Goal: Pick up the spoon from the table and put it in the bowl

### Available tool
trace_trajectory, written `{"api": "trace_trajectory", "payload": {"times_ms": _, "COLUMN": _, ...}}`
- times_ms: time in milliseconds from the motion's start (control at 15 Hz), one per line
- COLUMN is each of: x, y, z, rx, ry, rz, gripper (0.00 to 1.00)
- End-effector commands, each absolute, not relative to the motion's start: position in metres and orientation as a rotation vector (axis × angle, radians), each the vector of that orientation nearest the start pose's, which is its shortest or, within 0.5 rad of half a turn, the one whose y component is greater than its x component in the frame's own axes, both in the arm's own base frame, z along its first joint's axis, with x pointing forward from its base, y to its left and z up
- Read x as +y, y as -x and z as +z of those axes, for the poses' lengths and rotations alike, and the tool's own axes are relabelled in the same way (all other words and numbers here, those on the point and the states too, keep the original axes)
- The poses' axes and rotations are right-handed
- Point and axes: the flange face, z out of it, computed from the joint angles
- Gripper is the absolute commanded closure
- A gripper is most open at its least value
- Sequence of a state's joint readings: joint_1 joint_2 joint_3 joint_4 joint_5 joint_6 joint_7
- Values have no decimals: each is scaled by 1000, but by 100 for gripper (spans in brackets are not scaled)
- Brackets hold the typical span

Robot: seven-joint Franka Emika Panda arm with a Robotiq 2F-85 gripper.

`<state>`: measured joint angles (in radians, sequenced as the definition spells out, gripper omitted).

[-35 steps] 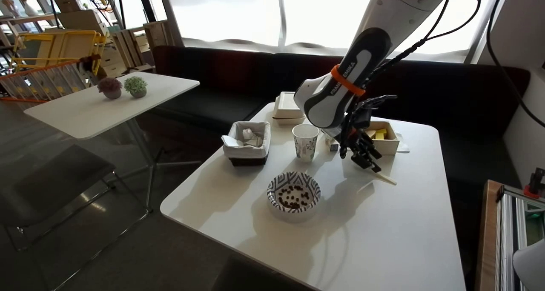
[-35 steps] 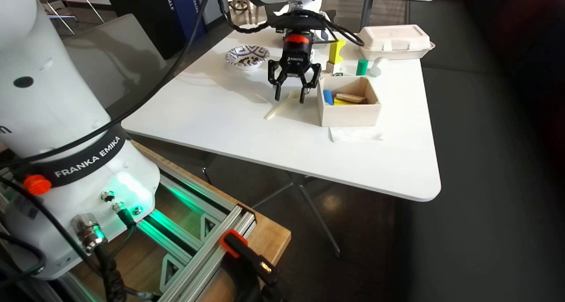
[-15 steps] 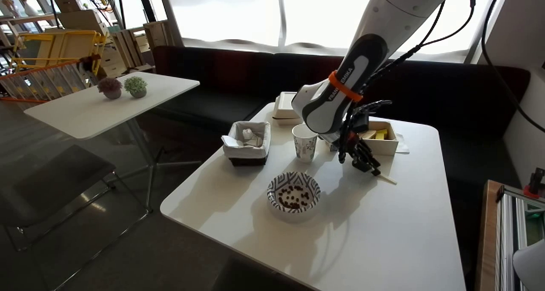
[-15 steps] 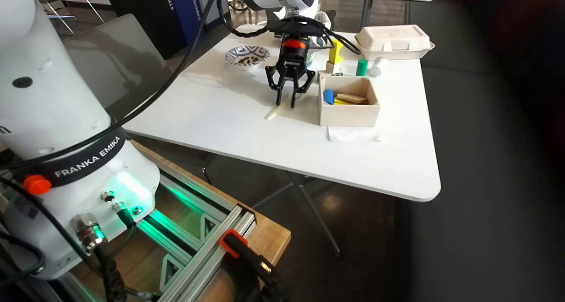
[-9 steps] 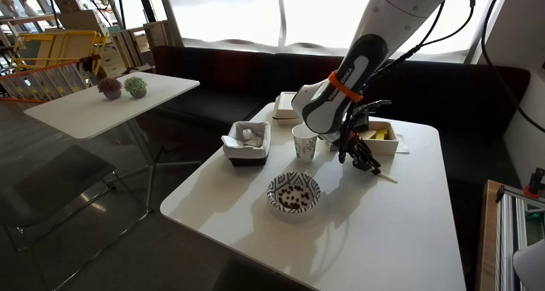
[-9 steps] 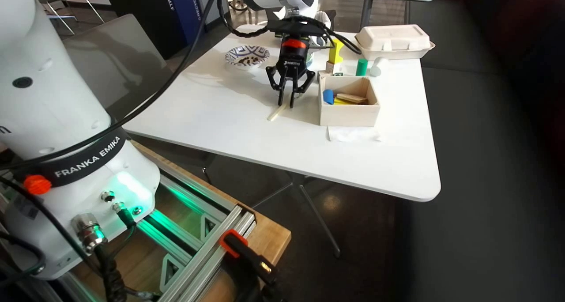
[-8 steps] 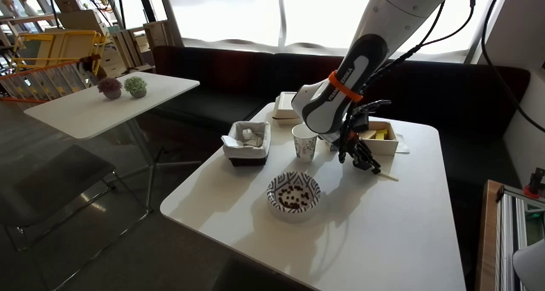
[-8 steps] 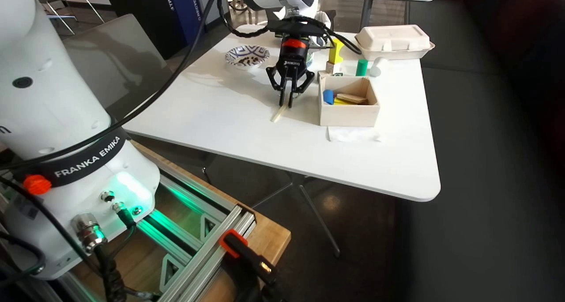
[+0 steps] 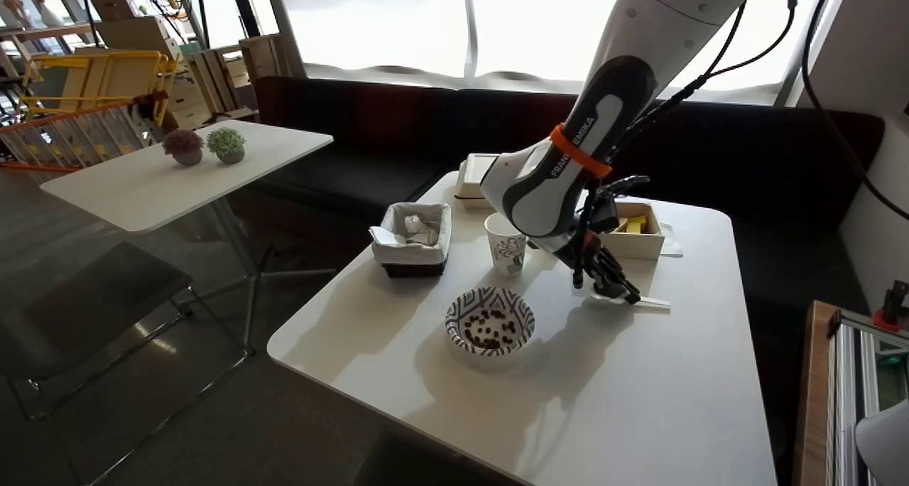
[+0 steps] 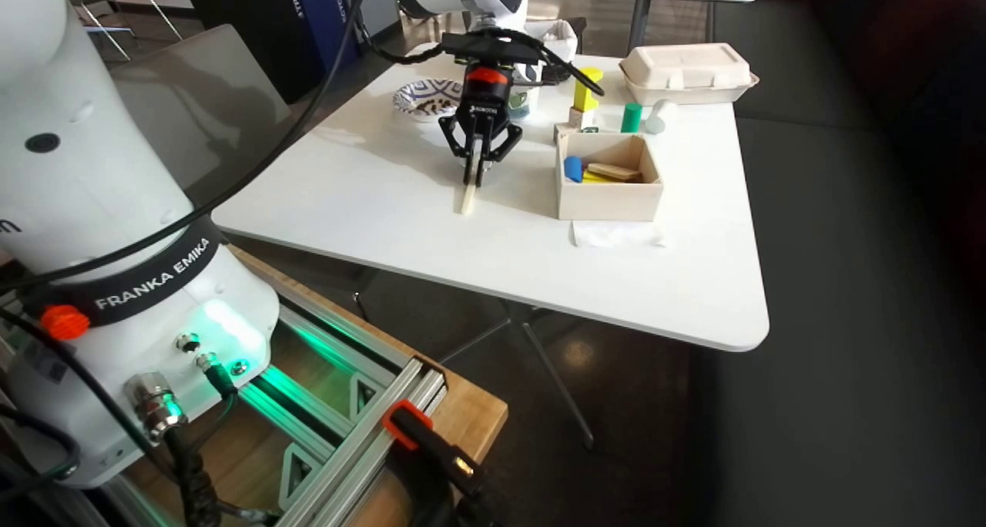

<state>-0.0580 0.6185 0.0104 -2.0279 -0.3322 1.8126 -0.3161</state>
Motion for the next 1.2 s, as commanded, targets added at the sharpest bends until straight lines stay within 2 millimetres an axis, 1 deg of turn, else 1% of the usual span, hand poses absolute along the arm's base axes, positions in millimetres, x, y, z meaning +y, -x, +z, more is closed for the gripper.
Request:
{"api": "trace_trajectory", "payload": {"times_ms": 0, "x": -20, "y": -458, "z": 125, "rx": -806, "ry": 2873, "rz": 1339, "gripper": 97}}
{"api": "trace_trajectory", "payload": {"times_ms": 267, "x": 13, "y": -451, "z": 148, "rx": -903, "ry": 2917, "rz": 1303, "gripper": 97}}
{"api": "trace_trajectory", "payload": {"times_ms": 533, "x": 59, "y": -458, "z": 181, "rx": -1024, "ry": 2974, "rz": 1212, "gripper": 97}}
{"api": "trace_trajectory", "payload": {"times_ms": 600, "x": 42, "y": -464, "z": 165, "rx": -966, "ry": 2930, "rz": 1265, "gripper": 86}}
{"api": "trace_trajectory", "payload": {"times_ms": 667, "x": 53, "y": -466, "z": 173, "rx": -993, "ry": 2944, "rz": 1239, "gripper": 86}}
{"api": "trace_trajectory", "payload": {"times_ms": 733, "x": 60, "y": -466, "z": 179, "rx": -1012, "ry": 2953, "rz": 1221, "gripper": 86}}
{"api": "trace_trajectory", "payload": {"times_ms": 800, "x": 62, "y": -466, "z": 182, "rx": -1019, "ry": 2957, "rz": 1214, "gripper": 86}}
{"api": "trace_trajectory", "payload": {"times_ms": 1000, "x": 60, "y": -465, "z": 181, "rx": -1011, "ry": 2957, "rz": 1219, "gripper": 86}}
{"api": "trace_trajectory", "payload": {"times_ms": 1067, "x": 59, "y": -464, "z": 181, "rx": -1010, "ry": 2956, "rz": 1221, "gripper": 97}}
{"api": "trace_trajectory", "payload": {"times_ms": 1133, "x": 65, "y": -468, "z": 182, "rx": -1036, "ry": 2962, "rz": 1211, "gripper": 97}}
